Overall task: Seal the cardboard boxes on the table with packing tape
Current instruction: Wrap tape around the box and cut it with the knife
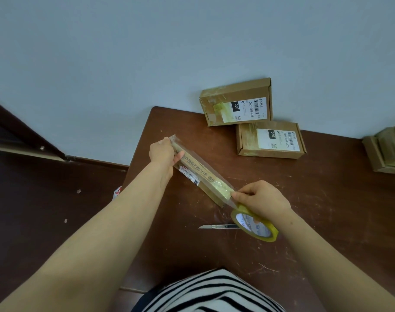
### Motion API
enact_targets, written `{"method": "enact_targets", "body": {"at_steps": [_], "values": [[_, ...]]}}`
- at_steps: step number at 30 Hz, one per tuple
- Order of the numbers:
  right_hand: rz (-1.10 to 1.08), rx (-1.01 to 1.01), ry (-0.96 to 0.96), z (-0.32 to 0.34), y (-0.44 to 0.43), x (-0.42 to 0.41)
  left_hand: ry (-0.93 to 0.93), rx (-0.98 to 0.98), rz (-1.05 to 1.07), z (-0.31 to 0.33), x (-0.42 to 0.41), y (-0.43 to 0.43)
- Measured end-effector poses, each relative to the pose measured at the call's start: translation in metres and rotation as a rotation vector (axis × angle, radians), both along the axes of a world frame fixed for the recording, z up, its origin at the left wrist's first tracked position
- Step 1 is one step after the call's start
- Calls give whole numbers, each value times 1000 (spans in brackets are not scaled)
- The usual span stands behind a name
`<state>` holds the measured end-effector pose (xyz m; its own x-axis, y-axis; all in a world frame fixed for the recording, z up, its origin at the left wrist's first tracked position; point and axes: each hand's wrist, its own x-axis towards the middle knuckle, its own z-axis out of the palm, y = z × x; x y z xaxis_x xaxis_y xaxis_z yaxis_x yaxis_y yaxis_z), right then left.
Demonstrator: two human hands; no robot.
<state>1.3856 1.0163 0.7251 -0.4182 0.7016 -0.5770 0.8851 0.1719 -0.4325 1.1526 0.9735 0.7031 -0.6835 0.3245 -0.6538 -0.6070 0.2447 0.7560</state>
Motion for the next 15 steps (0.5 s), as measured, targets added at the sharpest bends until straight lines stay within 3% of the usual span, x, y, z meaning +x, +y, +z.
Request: {"method": "enact_targets", "body": {"at_steps": [15], "values": [[-91,-131,78,-10,7,2,33,-106,-40,6,-6,0]]}}
